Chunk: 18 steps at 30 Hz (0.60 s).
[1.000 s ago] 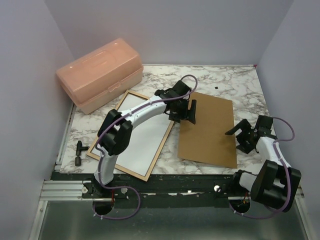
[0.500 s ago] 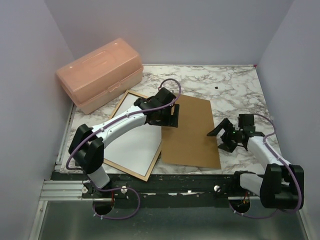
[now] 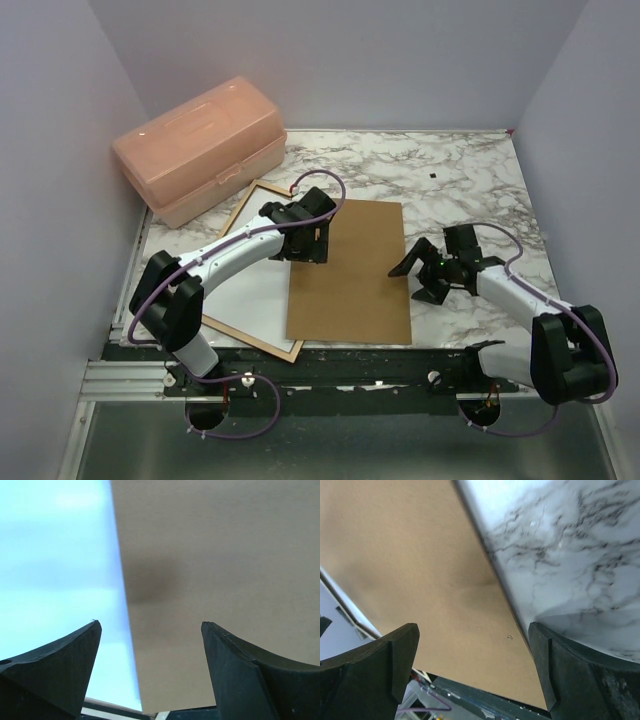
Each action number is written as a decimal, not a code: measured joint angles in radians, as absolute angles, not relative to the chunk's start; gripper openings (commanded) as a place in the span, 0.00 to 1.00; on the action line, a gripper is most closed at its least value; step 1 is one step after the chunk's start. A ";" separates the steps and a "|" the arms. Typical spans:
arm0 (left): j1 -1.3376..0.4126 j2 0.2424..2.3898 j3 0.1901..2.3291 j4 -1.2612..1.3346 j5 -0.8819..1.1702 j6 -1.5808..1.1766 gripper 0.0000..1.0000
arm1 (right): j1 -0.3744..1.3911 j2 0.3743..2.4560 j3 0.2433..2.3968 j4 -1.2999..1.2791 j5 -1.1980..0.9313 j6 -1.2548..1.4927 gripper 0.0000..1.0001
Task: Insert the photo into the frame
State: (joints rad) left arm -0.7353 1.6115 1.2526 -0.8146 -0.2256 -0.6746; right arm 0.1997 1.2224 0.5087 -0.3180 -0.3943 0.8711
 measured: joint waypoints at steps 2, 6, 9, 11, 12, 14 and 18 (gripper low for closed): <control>-0.735 1.612 1.253 -0.842 -0.268 -0.677 0.81 | 0.200 1.239 0.538 -0.336 -0.358 0.852 1.00; -0.734 1.610 1.248 -0.854 -0.290 -0.670 0.75 | 0.200 1.258 0.581 -0.346 -0.311 0.813 1.00; -0.735 1.586 1.198 -0.783 -0.228 -0.658 0.68 | 0.200 1.297 0.601 -0.337 -0.310 0.786 1.00; -0.735 1.563 1.139 -0.717 -0.153 -0.657 0.66 | 0.200 1.325 0.605 -0.327 -0.321 0.778 1.00; -0.735 1.552 1.107 -0.686 -0.115 -0.657 0.66 | 0.197 1.337 0.608 -0.316 -0.334 0.771 1.00; -0.735 1.542 1.066 -0.643 -0.062 -0.660 0.66 | 0.194 1.357 0.615 -0.296 -0.361 0.761 1.00; -0.735 1.542 0.991 -0.568 0.025 -0.674 0.66 | 0.184 1.393 0.616 -0.239 -0.427 0.748 1.00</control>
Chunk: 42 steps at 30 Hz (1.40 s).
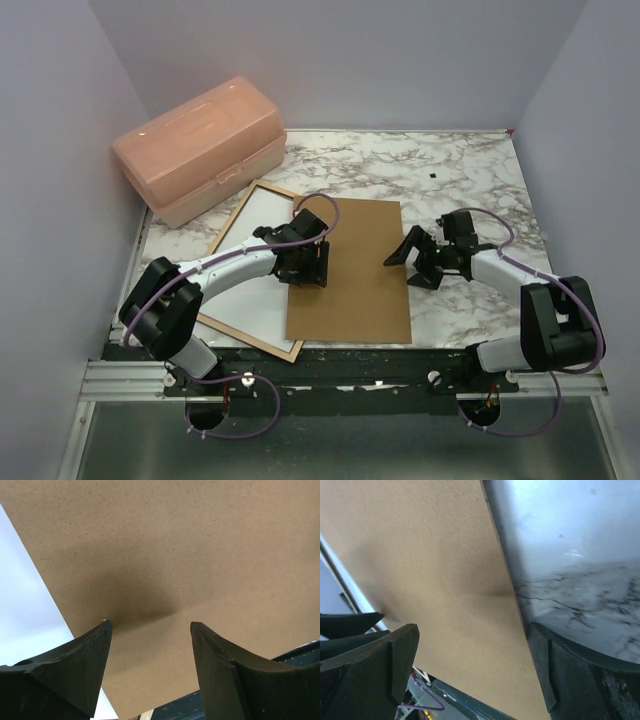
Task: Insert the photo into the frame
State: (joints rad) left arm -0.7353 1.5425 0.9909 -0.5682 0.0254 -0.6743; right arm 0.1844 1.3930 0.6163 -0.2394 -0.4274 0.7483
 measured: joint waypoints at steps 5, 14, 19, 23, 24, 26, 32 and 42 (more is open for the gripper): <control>-0.715 1.546 0.948 -0.519 0.058 -0.686 0.65 | 0.176 1.441 0.616 -0.160 -0.521 0.730 1.00; -0.699 1.553 0.934 -0.495 0.084 -0.693 0.65 | 0.117 1.457 0.566 -0.047 -0.683 0.705 0.93; -0.699 1.552 0.934 -0.495 0.087 -0.693 0.66 | 0.112 1.384 0.519 -0.018 -0.758 0.731 0.71; -0.696 1.548 0.933 -0.495 0.088 -0.691 0.67 | 0.110 1.314 0.508 0.030 -0.809 0.769 0.28; -0.694 1.543 0.933 -0.496 0.088 -0.691 0.67 | 0.109 1.306 0.508 0.044 -0.822 0.773 0.18; -0.693 1.522 0.931 -0.494 0.091 -0.689 0.69 | 0.109 1.296 0.511 0.054 -0.842 0.785 0.03; -0.693 1.396 0.931 -0.495 0.107 -0.685 0.75 | 0.110 1.253 0.616 -0.074 -0.850 0.746 0.00; -0.693 1.105 0.937 -0.482 0.120 -0.682 0.93 | 0.112 1.178 1.211 -0.600 -0.550 0.593 0.00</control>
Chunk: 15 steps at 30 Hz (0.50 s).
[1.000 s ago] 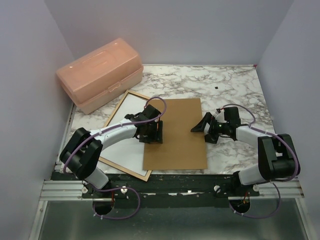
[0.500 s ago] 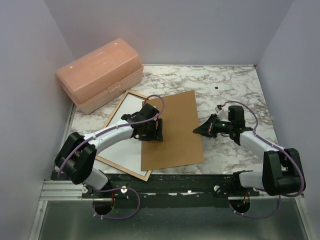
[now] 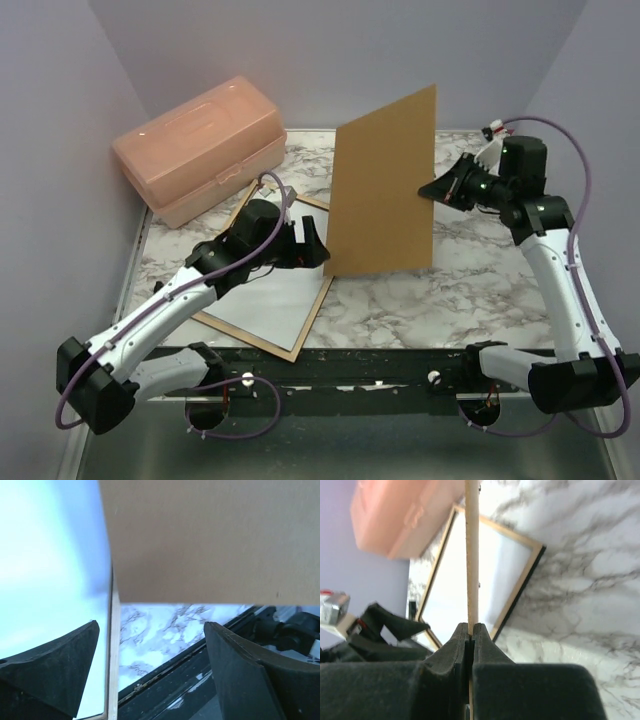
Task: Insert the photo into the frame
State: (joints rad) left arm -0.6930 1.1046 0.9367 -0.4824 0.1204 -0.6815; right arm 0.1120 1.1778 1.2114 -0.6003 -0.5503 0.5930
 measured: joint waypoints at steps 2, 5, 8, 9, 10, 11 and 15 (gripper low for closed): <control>-0.693 1.052 0.937 -0.465 0.127 -0.682 0.94 | 0.110 1.181 1.352 -0.696 -0.467 0.564 0.00; -0.693 1.003 0.937 -0.446 0.133 -0.682 0.95 | 0.109 1.190 1.497 -0.818 -0.369 0.533 0.00; -0.693 0.987 0.938 -0.439 0.133 -0.683 0.95 | 0.109 1.211 1.571 -0.923 -0.305 0.514 0.00; -0.693 0.987 0.938 -0.439 0.133 -0.683 0.95 | 0.109 1.219 1.579 -0.953 -0.289 0.511 0.00; -0.693 0.989 0.938 -0.440 0.133 -0.684 0.95 | 0.109 1.228 1.581 -0.981 -0.274 0.507 0.00; -0.693 0.991 0.938 -0.441 0.133 -0.684 0.95 | 0.109 1.238 1.581 -1.007 -0.262 0.504 0.00; -0.693 1.008 0.938 -0.443 0.135 -0.689 0.95 | 0.109 1.275 1.558 -1.082 -0.232 0.498 0.00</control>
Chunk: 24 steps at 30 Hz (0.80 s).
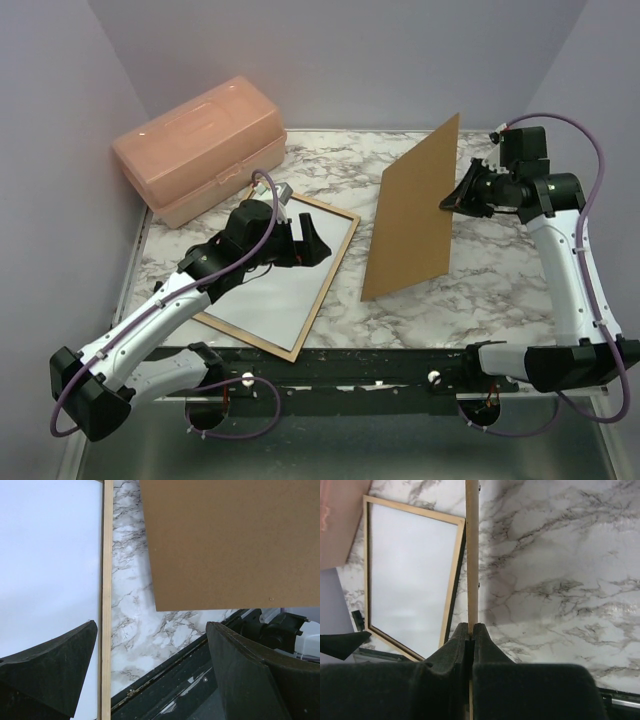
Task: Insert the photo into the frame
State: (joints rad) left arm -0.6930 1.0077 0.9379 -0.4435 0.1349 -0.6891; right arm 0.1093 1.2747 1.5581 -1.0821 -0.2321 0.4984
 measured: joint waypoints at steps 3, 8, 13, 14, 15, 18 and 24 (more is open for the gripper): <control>-0.693 1.023 0.938 -0.443 0.142 -0.693 0.95 | 0.109 1.296 1.541 -1.106 -0.229 0.496 0.00; -0.693 1.039 0.938 -0.443 0.150 -0.697 0.95 | 0.109 1.323 1.488 -1.085 -0.236 0.496 0.00; -0.693 1.045 0.938 -0.443 0.152 -0.697 0.95 | 0.110 1.350 1.466 -1.039 -0.258 0.500 0.01; -0.693 1.046 0.938 -0.443 0.152 -0.697 0.95 | 0.110 1.359 1.466 -1.027 -0.260 0.500 0.02; -0.693 1.046 0.938 -0.443 0.152 -0.697 0.95 | 0.110 1.359 1.466 -1.027 -0.260 0.500 0.04; -0.693 1.048 0.938 -0.443 0.154 -0.697 0.95 | 0.120 1.372 1.467 -1.013 -0.266 0.501 0.13; -0.693 1.059 0.938 -0.443 0.155 -0.697 0.95 | 0.154 1.397 1.477 -0.973 -0.347 0.510 0.61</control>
State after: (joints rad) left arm -0.6930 1.0588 0.9379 -0.4431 0.1551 -0.6971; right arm 0.1535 1.3968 1.4765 -0.9733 -0.3470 0.5098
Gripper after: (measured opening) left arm 0.943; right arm 0.441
